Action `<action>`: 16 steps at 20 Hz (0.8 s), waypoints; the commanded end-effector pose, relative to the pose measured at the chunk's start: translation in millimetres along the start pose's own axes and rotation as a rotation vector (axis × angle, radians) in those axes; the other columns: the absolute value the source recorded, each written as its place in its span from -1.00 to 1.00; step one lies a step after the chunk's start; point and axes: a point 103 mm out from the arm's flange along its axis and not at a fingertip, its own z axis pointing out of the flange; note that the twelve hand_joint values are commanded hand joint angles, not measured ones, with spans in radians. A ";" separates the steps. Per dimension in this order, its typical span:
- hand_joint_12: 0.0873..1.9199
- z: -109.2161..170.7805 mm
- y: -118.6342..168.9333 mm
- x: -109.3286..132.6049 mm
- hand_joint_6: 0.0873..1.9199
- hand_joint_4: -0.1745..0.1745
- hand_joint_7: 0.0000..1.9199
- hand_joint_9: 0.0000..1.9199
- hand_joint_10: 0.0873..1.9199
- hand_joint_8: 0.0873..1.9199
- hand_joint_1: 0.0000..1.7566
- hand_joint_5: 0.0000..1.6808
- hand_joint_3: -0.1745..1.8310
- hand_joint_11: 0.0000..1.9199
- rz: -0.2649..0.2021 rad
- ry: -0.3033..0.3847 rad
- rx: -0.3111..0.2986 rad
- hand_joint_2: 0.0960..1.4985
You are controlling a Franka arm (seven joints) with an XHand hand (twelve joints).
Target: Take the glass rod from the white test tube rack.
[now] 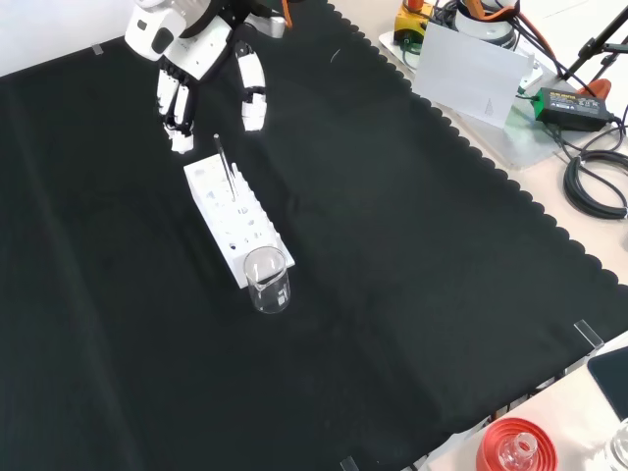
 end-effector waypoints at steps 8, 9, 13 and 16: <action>0.33 14.1 7.3 0.7 -1.00 0.01 -0.69 -0.33 -0.20 -0.16 -0.26 -0.38 -0.49 -0.34 -0.012 0.007 0.027 -0.17; 0.33 15.5 7.1 0.8 -1.00 0.00 -0.68 -0.32 -0.20 -0.16 -0.26 -0.37 -0.49 -0.33 -0.008 0.006 0.030 -0.17; 0.32 17.8 8.4 5.9 -1.00 -0.04 -0.65 -0.30 -0.21 -0.16 -0.25 -0.34 -0.49 -0.32 0.005 -0.006 0.037 -0.17; 0.30 18.9 8.0 6.0 -1.00 -0.11 -0.59 -0.25 -0.25 -0.18 -0.24 -0.30 -0.50 -0.27 0.001 0.000 0.025 -0.16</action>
